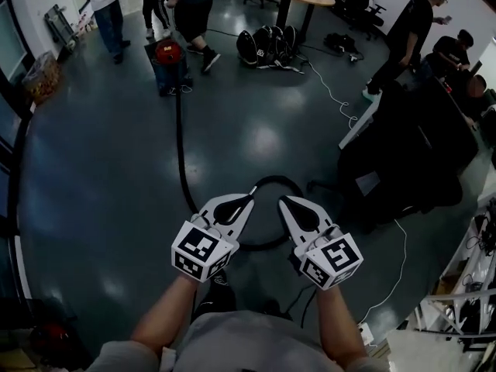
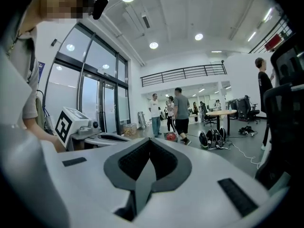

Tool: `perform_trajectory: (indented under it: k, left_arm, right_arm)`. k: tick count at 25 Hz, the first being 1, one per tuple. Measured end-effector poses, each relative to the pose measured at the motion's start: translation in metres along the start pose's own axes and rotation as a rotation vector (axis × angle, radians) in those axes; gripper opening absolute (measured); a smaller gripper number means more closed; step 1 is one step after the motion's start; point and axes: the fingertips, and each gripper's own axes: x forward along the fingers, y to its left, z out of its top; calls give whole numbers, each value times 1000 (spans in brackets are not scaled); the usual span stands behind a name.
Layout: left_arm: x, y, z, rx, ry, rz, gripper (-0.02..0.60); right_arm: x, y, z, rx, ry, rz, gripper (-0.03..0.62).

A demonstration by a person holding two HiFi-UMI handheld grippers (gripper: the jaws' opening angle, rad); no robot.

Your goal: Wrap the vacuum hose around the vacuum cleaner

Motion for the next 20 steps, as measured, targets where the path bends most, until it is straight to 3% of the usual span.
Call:
perform_trajectory:
  k: [8,20]
  left_arm:
    - [8,57,-13,-47,5,-57,6]
    - [58,65,-29,-80,46,-44,6]
  right_arm:
    - [51,-5,-16,-6,75,-67,5]
    - [65,-60,-31,55,87,-42,5]
